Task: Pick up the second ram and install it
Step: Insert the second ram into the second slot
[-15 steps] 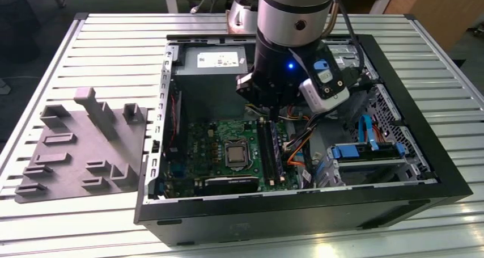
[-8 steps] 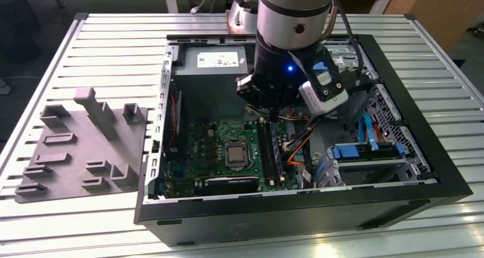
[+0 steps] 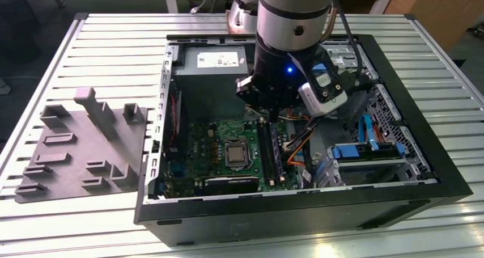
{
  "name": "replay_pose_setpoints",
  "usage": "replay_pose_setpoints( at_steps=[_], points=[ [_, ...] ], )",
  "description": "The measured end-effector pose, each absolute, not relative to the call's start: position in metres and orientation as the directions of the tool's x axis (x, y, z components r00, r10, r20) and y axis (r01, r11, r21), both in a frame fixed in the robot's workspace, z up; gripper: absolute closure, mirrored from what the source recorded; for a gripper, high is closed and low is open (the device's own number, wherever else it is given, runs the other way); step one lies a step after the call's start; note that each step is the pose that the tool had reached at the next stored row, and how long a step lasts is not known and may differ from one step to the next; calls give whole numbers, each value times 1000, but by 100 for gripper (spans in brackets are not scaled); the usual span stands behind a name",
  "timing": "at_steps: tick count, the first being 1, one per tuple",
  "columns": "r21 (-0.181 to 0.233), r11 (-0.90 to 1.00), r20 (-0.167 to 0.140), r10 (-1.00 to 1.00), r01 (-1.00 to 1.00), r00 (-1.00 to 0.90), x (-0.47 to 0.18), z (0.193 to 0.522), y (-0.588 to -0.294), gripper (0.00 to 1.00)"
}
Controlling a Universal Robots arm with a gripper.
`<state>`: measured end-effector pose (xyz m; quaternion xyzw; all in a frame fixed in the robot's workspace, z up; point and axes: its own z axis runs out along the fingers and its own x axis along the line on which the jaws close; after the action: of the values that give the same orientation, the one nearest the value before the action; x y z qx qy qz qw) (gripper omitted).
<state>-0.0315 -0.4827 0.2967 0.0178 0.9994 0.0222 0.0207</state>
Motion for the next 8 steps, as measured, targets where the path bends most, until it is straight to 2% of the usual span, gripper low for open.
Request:
replay_pose_setpoints(
  at_steps=[8],
  points=[
    [45, 998, -41, 37, 35, -999, -31, 294, -483, 89]
  ],
)
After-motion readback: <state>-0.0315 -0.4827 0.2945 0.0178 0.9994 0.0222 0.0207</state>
